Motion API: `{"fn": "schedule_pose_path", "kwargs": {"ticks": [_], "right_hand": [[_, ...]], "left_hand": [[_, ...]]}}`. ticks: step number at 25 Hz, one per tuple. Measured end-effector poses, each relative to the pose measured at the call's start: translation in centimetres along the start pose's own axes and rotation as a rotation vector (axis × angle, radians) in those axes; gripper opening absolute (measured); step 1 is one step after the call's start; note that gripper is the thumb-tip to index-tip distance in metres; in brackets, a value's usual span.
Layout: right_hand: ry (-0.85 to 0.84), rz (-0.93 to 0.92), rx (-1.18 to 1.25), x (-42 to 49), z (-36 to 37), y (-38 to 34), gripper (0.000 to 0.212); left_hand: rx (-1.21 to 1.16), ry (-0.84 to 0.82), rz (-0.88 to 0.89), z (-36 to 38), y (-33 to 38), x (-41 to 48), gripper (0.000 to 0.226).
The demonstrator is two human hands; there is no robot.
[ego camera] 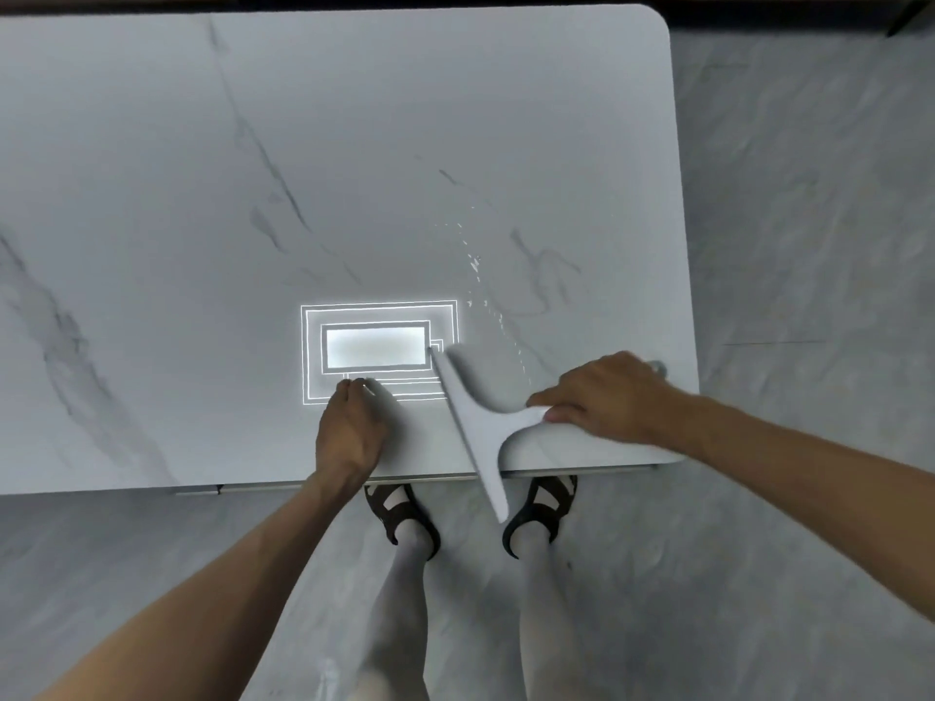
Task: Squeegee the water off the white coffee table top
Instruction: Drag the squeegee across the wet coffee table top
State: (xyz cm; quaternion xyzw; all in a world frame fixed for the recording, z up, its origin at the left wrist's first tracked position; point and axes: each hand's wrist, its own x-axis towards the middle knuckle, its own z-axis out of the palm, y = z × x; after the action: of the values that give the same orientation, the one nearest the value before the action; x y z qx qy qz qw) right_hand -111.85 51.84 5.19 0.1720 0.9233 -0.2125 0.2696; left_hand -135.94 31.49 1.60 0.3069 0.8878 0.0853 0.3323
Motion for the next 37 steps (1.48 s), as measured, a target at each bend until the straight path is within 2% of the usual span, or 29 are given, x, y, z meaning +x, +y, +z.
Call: {"fn": "schedule_pose_path", "kwargs": {"ticks": [3,6,10,13,17,18,19,20,22,24,28,31,34,37], "right_hand": [[-0.109,-0.029,0.025,1.0,2.7,-3.3,0.036],[-0.108,0.018,0.045,0.6,3.7,-2.0,0.034],[-0.01,0.028,0.04,-1.7,3.0,3.0,0.031],[-0.014,0.085,-0.013,-2.7,1.1,6.7,0.033],[-0.025,0.11,-0.106,-2.3,-2.2,9.9,0.032],[-0.016,0.112,-0.136,-2.3,-3.1,10.6,0.032],[-0.017,0.11,-0.163,-2.4,-3.8,11.1,0.031],[-0.022,0.103,-0.185,-2.6,-4.5,11.4,0.031],[-0.027,0.06,-0.198,-2.8,-5.5,11.3,0.031],[-0.03,-0.022,-0.184,-2.9,-5.1,10.2,0.032],[-0.156,-0.157,-0.188,-3.0,-1.4,7.0,0.034],[-0.19,-0.119,-0.204,-2.8,-1.0,7.6,0.033],[-0.203,-0.068,-0.256,-2.4,-3.0,10.0,0.034],[-0.216,-0.02,-0.311,-2.2,-5.5,12.2,0.034]], "left_hand": [[-0.044,0.072,0.017,1.1,2.5,-1.1,0.027],[-0.094,0.089,0.013,2.7,4.8,-1.6,0.028],[0.024,0.01,0.118,4.8,6.9,-1.9,0.042],[0.184,-0.057,0.213,6.1,7.9,-1.9,0.047],[0.347,-0.225,0.131,6.8,9.3,-1.6,0.057],[0.306,-0.23,0.133,6.5,9.8,-1.6,0.063],[0.379,-0.301,0.174,6.3,10.4,-1.5,0.069],[0.451,-0.305,0.196,6.1,10.7,-1.5,0.071],[0.394,-0.35,0.131,6.0,11.0,-0.9,0.067],[0.375,-0.309,0.101,6.9,10.3,-0.3,0.061],[0.396,-0.261,0.158,8.1,10.0,-0.2,0.057],[0.365,-0.266,0.004,8.1,10.9,-0.1,0.057],[0.479,-0.266,0.034,8.5,11.2,0.3,0.055],[0.472,-0.272,0.043,8.3,11.2,0.7,0.051]]}}
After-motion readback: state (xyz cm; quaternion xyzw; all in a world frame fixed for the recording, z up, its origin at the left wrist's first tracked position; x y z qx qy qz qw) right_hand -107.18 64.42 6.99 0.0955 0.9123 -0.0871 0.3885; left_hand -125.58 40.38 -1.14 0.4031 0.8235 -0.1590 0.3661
